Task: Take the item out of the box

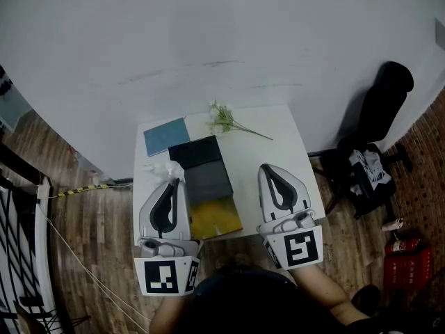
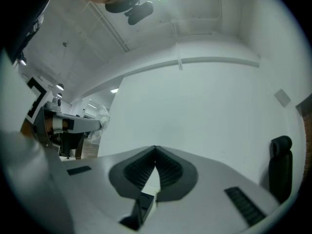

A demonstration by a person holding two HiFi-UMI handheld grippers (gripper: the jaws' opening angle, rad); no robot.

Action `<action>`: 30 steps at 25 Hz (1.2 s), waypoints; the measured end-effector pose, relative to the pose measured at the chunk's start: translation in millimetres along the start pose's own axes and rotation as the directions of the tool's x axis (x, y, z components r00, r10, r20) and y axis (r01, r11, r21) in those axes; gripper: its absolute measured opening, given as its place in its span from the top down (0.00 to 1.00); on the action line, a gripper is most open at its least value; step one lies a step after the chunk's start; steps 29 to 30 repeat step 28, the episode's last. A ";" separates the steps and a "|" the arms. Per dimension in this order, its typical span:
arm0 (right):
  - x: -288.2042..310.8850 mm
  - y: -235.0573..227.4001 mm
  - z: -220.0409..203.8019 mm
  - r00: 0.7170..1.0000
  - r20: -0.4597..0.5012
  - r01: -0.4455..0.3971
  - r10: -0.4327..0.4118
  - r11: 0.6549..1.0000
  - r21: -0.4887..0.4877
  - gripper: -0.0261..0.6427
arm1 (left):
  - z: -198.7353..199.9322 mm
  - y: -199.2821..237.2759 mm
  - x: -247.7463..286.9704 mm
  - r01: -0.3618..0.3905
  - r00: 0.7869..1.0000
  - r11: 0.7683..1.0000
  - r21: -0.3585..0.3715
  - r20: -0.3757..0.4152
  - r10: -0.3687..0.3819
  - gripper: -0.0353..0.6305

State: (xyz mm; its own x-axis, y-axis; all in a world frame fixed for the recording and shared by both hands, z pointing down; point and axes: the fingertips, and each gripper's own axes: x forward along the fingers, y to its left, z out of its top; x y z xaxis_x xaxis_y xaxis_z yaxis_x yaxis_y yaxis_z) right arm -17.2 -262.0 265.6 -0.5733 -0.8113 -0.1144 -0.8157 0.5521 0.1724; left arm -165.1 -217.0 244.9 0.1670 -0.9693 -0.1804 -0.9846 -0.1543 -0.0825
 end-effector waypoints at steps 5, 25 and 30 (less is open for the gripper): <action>2.7 0.0 1.6 1.000 -0.014 -0.015 0.015 1.000 -0.004 0.94 | 2.1 0.7 -0.2 -0.006 1.000 1.000 0.002 0.003 0.006 0.91; -8.9 -1.9 -9.2 0.998 -0.024 -0.054 0.054 0.998 0.020 0.95 | -11.5 -17.5 -10.3 -0.014 0.999 1.000 0.000 -0.040 0.014 0.91; -14.6 -5.3 -11.3 0.998 -0.021 -0.056 0.056 0.998 0.025 0.95 | -12.7 -24.4 -12.9 -0.017 0.999 1.000 0.002 -0.042 0.018 0.91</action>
